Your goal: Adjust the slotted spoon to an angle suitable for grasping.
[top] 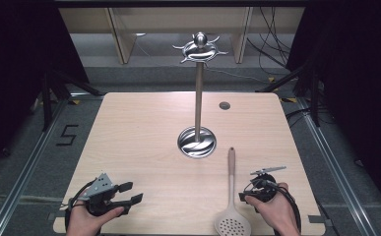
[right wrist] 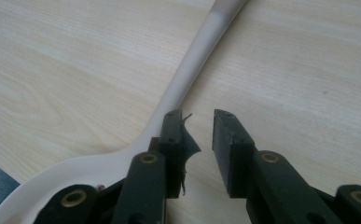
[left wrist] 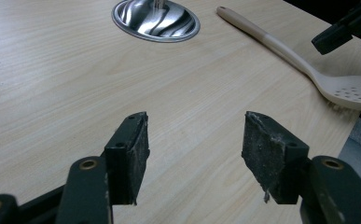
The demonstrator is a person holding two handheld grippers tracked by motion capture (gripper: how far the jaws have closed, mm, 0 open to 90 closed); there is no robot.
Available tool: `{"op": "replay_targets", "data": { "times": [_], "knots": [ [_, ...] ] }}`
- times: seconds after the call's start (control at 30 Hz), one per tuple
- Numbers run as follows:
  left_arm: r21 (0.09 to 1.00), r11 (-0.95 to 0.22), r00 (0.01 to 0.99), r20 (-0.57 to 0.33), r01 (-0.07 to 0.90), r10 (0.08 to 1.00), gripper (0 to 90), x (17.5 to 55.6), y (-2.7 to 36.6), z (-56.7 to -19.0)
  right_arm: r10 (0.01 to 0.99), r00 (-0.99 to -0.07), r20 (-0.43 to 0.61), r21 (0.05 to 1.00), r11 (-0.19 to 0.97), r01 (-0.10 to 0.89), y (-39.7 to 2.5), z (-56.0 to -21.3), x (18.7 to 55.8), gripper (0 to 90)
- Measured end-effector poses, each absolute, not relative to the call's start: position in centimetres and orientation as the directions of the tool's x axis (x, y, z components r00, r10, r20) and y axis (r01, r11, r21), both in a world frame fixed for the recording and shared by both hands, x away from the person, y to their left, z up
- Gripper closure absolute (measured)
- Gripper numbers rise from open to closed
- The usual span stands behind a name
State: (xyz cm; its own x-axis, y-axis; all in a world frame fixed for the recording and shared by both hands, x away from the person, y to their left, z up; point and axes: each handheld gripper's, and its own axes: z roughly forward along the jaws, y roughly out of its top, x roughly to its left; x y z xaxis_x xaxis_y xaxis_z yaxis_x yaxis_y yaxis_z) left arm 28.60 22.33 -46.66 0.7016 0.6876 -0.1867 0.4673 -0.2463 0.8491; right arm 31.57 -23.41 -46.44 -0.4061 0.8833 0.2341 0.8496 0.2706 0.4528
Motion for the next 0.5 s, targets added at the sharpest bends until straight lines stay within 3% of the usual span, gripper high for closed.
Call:
{"op": "replay_targets", "data": {
  "times": [0.03, 0.07, 0.23, 0.37, 0.4, 0.5],
  "knots": [
    [0.849, -0.246, 0.702, -0.187, 0.467, 0.688, 40.3, 28.6, 22.3, -46.7, 0.889, -0.373, 0.264, 0.42, 0.242, 0.875, -23.2, -46.3, 31.5, 72.8],
    [0.848, -0.238, 0.697, -0.196, 0.474, 0.69, 40.3, 28.6, 22.3, -46.7, 0.878, -0.416, 0.235, 0.453, 0.28, 0.846, -23.4, -46.7, 31.7, 72.1],
    [0.843, -0.247, 0.695, -0.191, 0.478, 0.693, 40.3, 28.9, 22.2, -46.8, 0.887, -0.374, 0.272, 0.406, 0.246, 0.88, -22.9, -46.7, 31.8, 66.4],
    [0.84, -0.244, 0.695, -0.201, 0.485, 0.69, 40.2, 28.9, 22.0, -46.9, 0.895, -0.375, 0.242, 0.409, 0.256, 0.876, -22.8, -46.8, 32.2, 61.6],
    [0.842, -0.24, 0.695, -0.202, 0.483, 0.69, 40.1, 28.9, 22.0, -46.9, 0.905, -0.333, 0.267, 0.355, 0.228, 0.906, -22.5, -46.5, 32.1, 61.4],
    [0.84, -0.242, 0.69, -0.199, 0.486, 0.696, 40.0, 28.6, 22.1, -46.8, 0.924, -0.29, 0.247, 0.315, 0.207, 0.926, -21.8, -46.1, 32.8, 59.5]
  ]
}}
